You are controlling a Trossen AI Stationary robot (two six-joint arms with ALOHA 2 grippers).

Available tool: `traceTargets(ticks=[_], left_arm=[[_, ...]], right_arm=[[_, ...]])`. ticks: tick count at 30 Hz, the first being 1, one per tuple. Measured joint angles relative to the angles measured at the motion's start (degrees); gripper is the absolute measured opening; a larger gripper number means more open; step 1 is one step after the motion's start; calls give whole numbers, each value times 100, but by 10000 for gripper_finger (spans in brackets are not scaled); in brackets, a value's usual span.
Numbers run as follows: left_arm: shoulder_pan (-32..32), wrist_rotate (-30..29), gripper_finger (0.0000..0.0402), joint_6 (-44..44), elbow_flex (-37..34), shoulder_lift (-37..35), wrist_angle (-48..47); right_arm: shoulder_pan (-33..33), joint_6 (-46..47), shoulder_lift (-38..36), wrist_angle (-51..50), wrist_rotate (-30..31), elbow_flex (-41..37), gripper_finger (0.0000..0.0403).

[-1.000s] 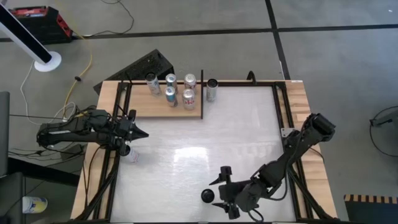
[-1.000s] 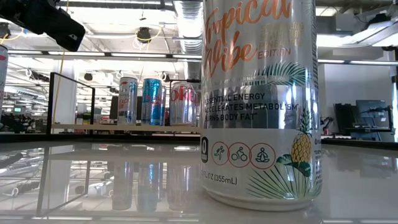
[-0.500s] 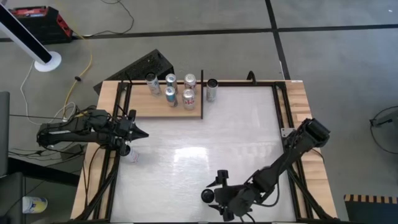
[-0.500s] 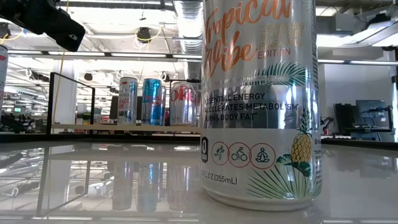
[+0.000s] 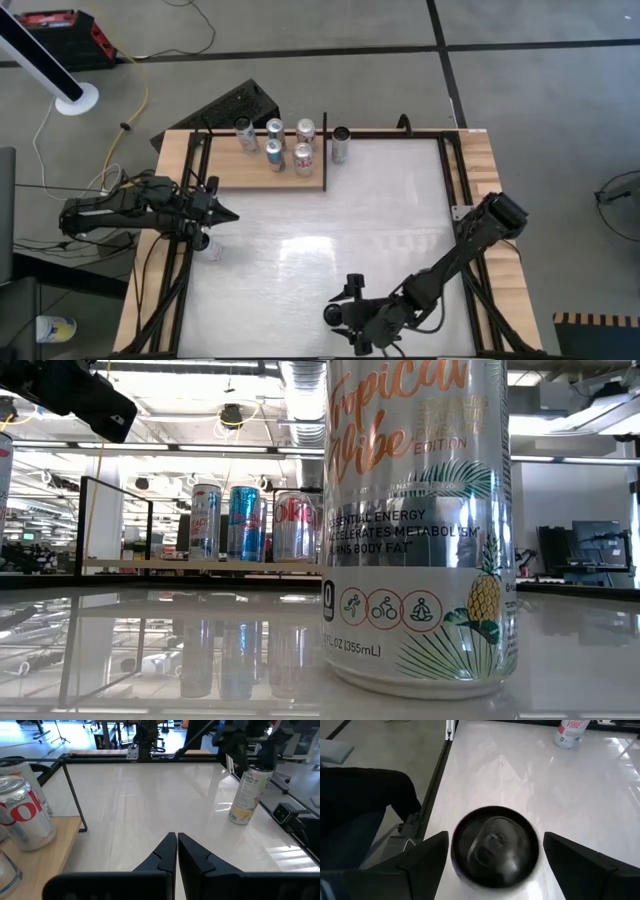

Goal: Place canned beverage on shelf
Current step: Put the bottom white-yellow soda can on the shelf

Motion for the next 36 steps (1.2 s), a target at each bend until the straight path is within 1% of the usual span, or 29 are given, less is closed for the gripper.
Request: traceTargets(ticks=[3, 5, 17, 27, 30, 36], left_arm=[[0, 2, 0, 0, 0, 0, -4], [0, 2, 0, 0, 0, 0, -1], [-2, 2, 0, 0, 0, 0, -4], [-1, 2, 0, 0, 0, 0, -4], [0, 2, 0, 0, 0, 0, -4], [-1, 3, 0, 0, 0, 0, -4]], right_arm=[[1, -37, 203, -9, 43, -24, 342], [1, -63, 320, 169, 40, -9, 341], [-1, -225, 298, 192, 104, -11, 338], [-9, -465, 298, 202, 111, -11, 294], [-34, -698, 298, 227, 110, -11, 293], [-222, -1603, 289, 593, 125, -20, 291]])
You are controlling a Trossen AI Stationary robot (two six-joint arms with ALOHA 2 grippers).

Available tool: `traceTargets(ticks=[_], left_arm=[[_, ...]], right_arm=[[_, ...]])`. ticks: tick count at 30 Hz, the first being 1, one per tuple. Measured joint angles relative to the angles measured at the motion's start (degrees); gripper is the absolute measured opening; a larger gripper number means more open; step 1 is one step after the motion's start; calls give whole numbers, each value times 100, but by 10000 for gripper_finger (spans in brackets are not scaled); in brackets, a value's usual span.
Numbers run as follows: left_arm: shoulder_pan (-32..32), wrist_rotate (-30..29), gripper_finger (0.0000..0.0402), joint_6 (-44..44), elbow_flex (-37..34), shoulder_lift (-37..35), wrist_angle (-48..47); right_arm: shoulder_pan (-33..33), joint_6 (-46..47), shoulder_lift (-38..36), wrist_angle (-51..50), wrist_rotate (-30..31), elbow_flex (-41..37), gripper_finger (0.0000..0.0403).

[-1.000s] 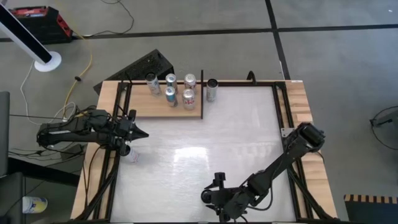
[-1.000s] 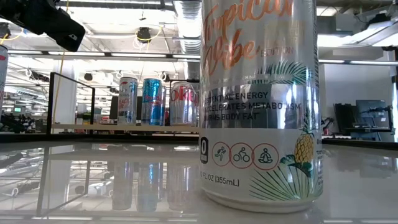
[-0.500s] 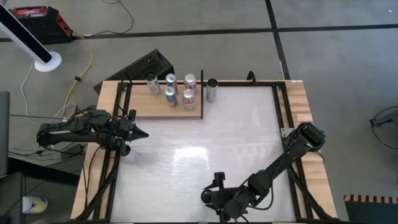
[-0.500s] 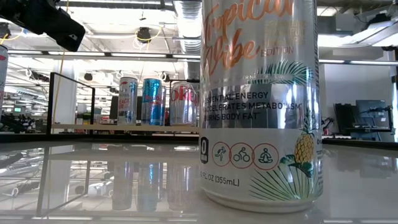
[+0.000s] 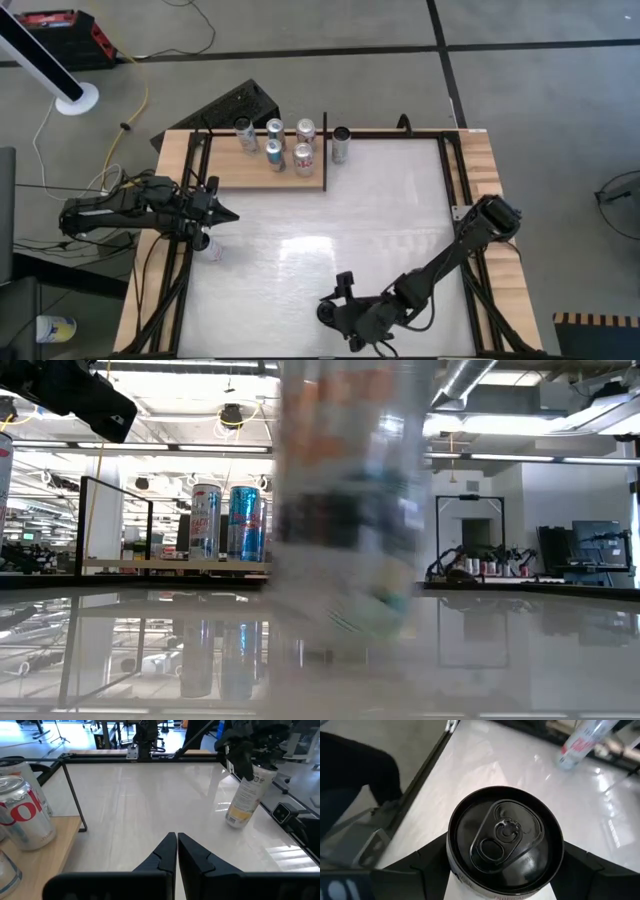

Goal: Place canned beverage on shelf
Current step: Put the bottom white-yellow soda can on the shelf

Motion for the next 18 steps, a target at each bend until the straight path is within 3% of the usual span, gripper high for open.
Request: traceTargets(ticks=[8, 18], left_arm=[[-1, 1, 0, -3, 0, 0, 5], [1, 200, 0, -110, 2, 128, 696]], right_arm=[[-536, -964, -216, 71, -249, 1, 291], [-1892, -1615, -332, 210, -2247, 4, 292]])
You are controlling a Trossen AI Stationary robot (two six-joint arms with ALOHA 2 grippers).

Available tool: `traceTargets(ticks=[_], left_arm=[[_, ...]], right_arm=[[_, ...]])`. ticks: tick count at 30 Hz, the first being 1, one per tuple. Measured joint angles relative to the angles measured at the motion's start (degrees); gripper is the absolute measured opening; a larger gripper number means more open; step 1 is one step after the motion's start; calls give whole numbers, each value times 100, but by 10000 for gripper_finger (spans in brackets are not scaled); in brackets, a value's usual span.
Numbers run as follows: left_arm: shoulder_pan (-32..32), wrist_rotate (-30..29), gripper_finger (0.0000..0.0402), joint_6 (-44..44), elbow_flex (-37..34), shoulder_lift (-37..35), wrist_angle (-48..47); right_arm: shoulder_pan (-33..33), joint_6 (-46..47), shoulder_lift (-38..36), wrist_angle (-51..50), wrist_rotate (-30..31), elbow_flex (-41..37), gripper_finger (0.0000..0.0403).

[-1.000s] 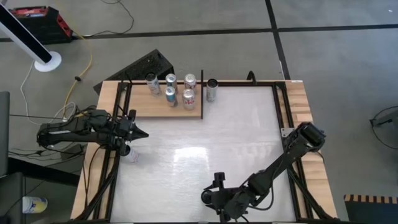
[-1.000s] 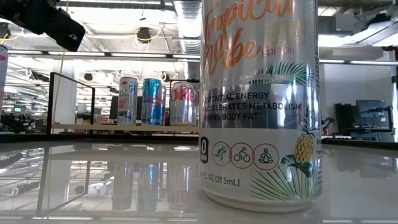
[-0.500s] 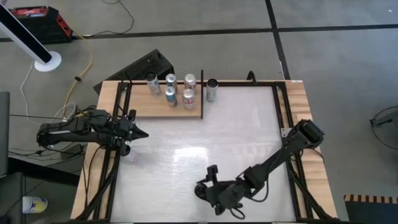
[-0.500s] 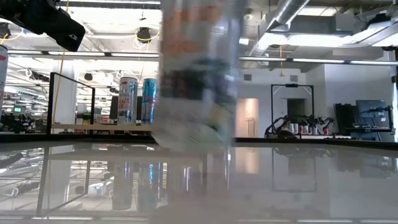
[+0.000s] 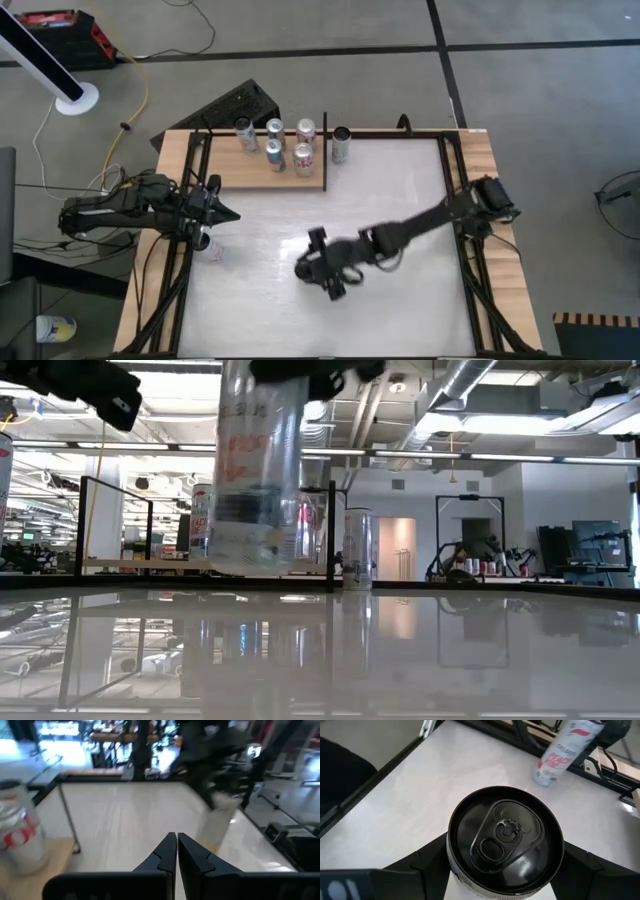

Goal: Place canned beverage on shelf
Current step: Put the bottom white-yellow soda can on the shelf

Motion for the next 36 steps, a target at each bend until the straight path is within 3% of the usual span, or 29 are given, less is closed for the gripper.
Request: traceTargets(ticks=[4, 11, 18, 36], left_arm=[[-2, 240, 0, 212, 4, 143, 320], [-2, 371, 0, 404, 4, 422, 486], [-2, 367, 20, 673, 4, 771, 761], [-2, 561, 119, 674, 0, 1246, 883]], right_arm=[[-692, -22, 0, 226, -977, 0, 292], [-1484, -81, 0, 251, -1772, 0, 292], [-1682, -76, 92, -25, -1825, 0, 292], [-1703, -72, 247, -153, -1832, -6, 292]])
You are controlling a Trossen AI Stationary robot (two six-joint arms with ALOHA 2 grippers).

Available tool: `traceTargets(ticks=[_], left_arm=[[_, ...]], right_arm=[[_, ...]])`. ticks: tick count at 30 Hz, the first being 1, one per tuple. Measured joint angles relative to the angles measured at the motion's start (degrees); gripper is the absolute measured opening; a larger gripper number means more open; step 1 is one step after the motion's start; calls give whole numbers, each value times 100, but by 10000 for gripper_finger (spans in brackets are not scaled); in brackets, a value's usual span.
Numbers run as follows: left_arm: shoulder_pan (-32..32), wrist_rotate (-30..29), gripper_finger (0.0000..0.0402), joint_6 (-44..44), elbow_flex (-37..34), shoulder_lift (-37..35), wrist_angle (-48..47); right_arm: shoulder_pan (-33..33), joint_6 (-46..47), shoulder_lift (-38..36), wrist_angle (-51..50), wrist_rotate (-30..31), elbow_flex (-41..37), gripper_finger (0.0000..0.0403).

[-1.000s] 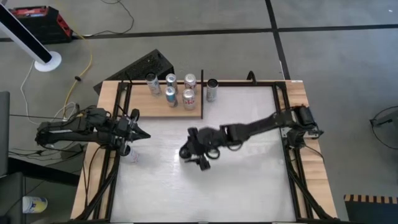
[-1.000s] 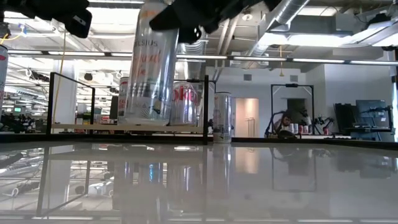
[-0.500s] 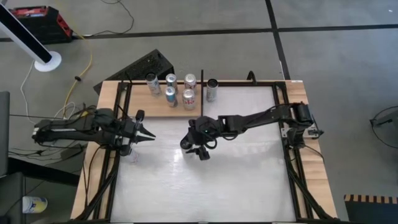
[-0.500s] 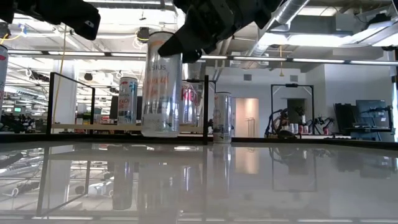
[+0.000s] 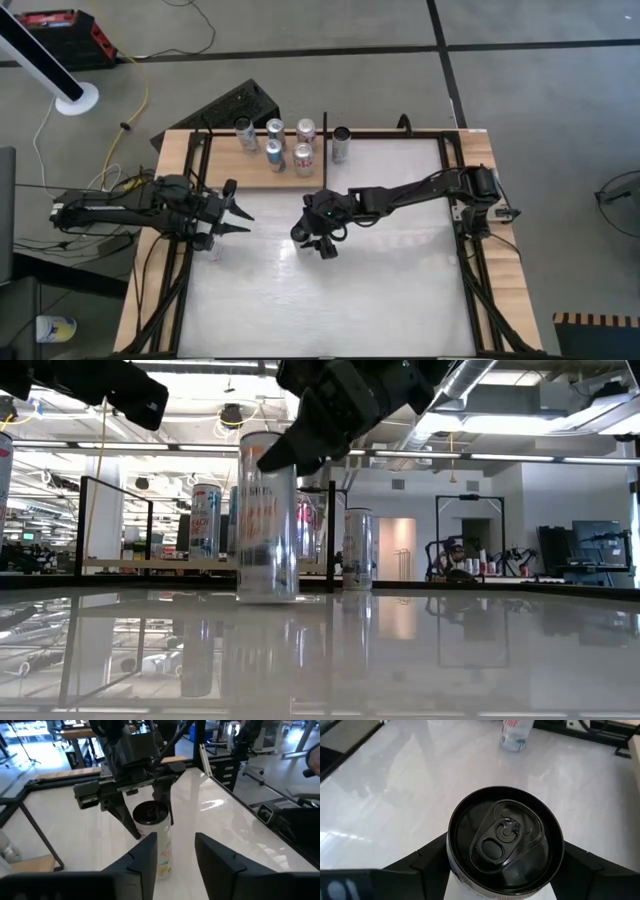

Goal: Place canned beverage on shelf
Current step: Put the bottom white-yellow soda can on the shelf

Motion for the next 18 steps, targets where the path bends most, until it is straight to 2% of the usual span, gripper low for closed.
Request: traceTargets(ticks=[8, 18], left_arm=[[0, -2, 142, 124, 0, 25, 113], [0, -7, 186, 317, 0, 25, 113]], right_arm=[[2, -83, 103, 83, -2, 15, 296], [4, -37, 103, 61, 0, 15, 348]])
